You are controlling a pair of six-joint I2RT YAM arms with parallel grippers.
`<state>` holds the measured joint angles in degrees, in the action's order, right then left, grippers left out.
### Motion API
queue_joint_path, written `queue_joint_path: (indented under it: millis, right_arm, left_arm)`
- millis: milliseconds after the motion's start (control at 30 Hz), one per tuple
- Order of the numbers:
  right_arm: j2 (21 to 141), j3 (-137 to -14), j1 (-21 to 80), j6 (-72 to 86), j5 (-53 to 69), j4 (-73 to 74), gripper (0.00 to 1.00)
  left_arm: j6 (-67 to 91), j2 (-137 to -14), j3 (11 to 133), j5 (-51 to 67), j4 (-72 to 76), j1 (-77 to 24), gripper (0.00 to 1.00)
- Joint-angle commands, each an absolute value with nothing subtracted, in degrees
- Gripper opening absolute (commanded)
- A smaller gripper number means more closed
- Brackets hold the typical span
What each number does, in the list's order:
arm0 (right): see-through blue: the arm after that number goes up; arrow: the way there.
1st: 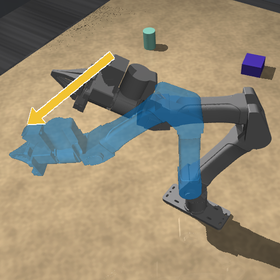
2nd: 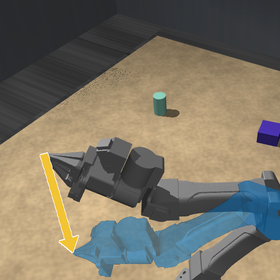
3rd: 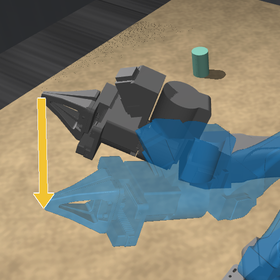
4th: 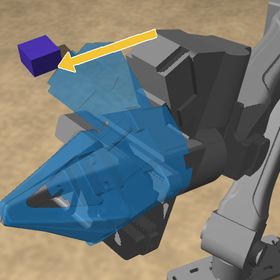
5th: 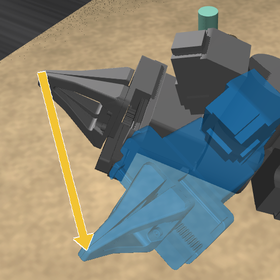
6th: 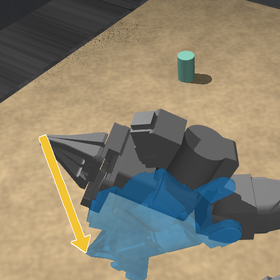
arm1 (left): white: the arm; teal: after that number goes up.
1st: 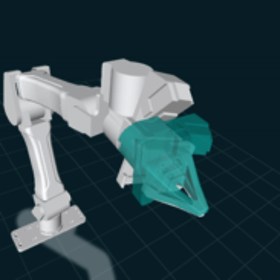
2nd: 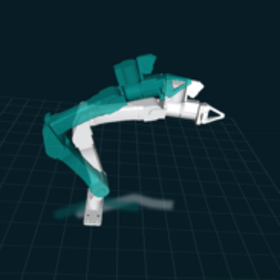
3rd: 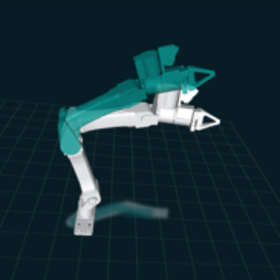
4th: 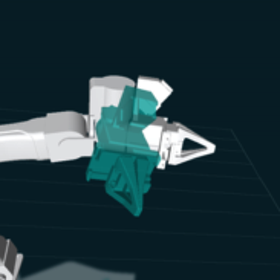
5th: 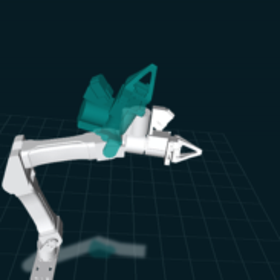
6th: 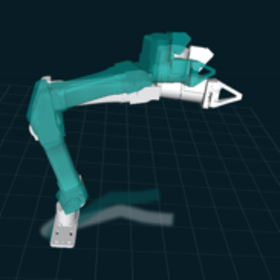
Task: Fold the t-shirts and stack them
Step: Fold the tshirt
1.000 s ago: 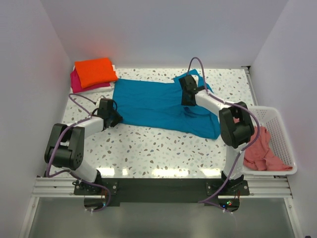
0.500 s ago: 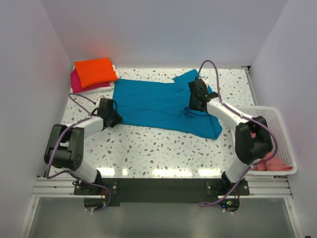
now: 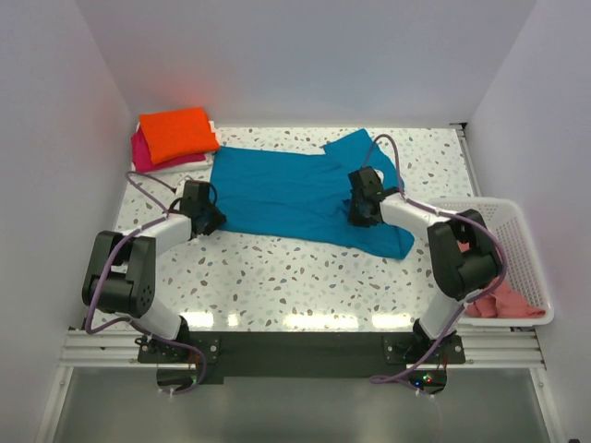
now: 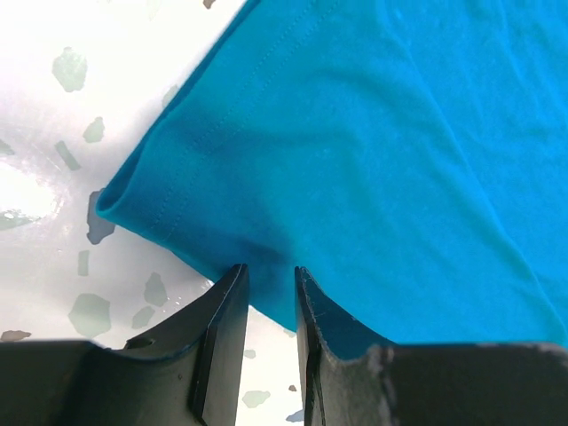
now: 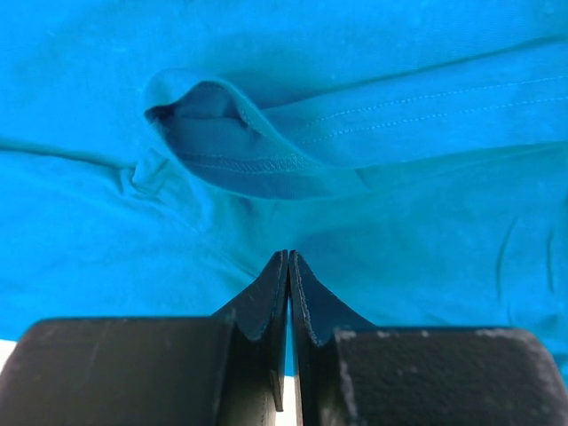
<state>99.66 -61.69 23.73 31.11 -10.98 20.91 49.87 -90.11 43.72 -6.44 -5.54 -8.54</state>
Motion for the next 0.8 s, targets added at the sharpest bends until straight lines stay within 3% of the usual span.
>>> queue_joint_path:
  millis: [0, 467, 767]
  right_arm:
    - [101.68, -63.98, 23.91, 31.91, -12.03, 17.93, 0.07]
    - [107.22, -71.45, 20.66, 30.67, -15.82, 20.21, 0.13]
    - [110.64, -76.99, 19.34, 27.16, -18.81, 19.69, 0.25]
  left_arm:
    - [48.34, -88.94, 45.18, -7.82, -5.80, -7.65, 0.32]
    - [48.25, -90.26, 44.74, -8.17, -6.24, -6.51, 0.32]
    - [48.34, -91.14, 44.47, -7.74, -6.06, -6.06, 0.32]
